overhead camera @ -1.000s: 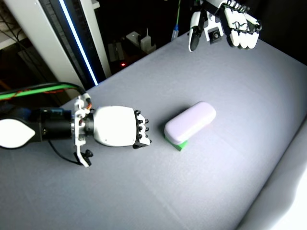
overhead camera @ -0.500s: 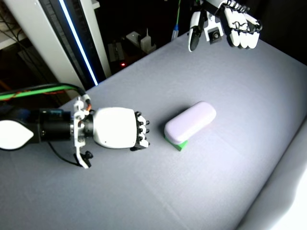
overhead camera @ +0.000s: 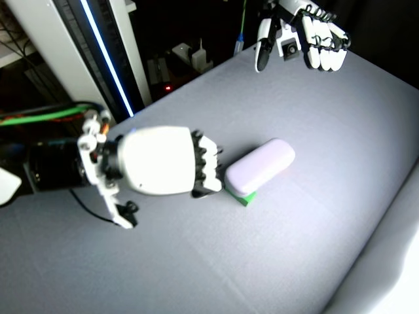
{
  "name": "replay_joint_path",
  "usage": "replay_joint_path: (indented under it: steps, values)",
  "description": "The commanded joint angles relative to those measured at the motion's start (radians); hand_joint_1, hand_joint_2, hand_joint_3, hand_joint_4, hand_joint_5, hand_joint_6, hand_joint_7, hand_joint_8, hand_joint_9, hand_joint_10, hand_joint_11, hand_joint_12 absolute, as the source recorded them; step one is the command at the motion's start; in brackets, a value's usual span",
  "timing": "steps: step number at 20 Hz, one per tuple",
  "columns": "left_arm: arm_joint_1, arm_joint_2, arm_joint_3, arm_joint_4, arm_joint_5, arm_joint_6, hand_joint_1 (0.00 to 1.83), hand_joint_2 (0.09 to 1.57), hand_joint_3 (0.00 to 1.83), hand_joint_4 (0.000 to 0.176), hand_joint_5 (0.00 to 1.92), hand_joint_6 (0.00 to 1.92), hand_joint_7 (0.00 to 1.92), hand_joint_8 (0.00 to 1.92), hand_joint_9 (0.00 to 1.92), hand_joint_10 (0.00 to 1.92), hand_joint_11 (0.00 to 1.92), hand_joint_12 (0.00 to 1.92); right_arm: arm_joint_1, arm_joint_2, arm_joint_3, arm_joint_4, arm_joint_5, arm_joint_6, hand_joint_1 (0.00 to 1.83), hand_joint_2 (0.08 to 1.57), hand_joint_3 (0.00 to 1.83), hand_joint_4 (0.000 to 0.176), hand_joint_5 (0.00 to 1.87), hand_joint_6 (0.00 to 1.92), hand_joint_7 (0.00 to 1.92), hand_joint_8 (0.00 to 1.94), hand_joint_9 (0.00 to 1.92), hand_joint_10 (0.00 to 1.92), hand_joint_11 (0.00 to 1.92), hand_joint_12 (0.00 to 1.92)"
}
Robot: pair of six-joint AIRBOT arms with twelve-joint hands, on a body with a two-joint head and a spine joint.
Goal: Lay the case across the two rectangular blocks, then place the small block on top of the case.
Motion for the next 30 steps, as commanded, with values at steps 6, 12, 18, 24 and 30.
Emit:
replay_joint_path:
  steps: [6, 12, 18, 24, 30]
  values:
    - [-0.005, 0.006, 0.001, 0.009, -0.136, -0.006, 0.93, 0.93, 0.0, 0.0, 0.46, 0.0, 0.4, 0.0, 0.36, 0.0, 0.0, 0.96, 0.079, -0.056, 0.067, 0.052, 0.068, -0.001, 1.25, 1.05, 0.0, 0.037, 1.12, 0.78, 1.12, 0.77, 1.06, 0.7, 0.78, 1.24]
    - [-0.003, 0.014, 0.002, 0.004, -0.138, -0.006, 0.95, 0.92, 0.0, 0.0, 0.43, 0.0, 0.41, 0.0, 0.33, 0.01, 0.0, 0.88, 0.128, -0.154, 0.133, 0.023, -0.012, -0.001, 1.39, 1.05, 0.0, 0.0, 0.99, 0.94, 1.15, 0.65, 1.1, 0.94, 0.89, 1.2]
    - [0.001, 0.018, 0.002, -0.007, -0.154, 0.0, 0.9, 0.92, 0.0, 0.0, 0.25, 0.0, 0.31, 0.0, 0.3, 0.0, 0.0, 0.68, 0.145, -0.213, 0.167, -0.001, -0.066, -0.001, 1.4, 1.03, 0.0, 0.0, 1.01, 0.84, 1.23, 0.52, 1.12, 0.94, 0.93, 1.22]
    - [0.001, 0.018, 0.001, -0.009, -0.164, 0.001, 0.89, 0.94, 0.01, 0.0, 0.15, 0.0, 0.3, 0.0, 0.31, 0.0, 0.0, 0.74, 0.146, -0.244, 0.183, -0.022, -0.106, -0.002, 1.28, 1.02, 0.0, 0.0, 1.13, 0.67, 1.28, 0.6, 1.17, 0.82, 0.93, 1.39]
    - [0.001, 0.019, 0.0, -0.009, -0.166, 0.001, 0.95, 0.95, 0.01, 0.0, 0.16, 0.0, 0.29, 0.0, 0.3, 0.0, 0.0, 0.75, 0.146, -0.261, 0.197, -0.049, -0.152, -0.002, 1.3, 1.02, 0.0, 0.0, 1.15, 0.59, 1.23, 0.71, 1.11, 0.94, 0.91, 1.4]
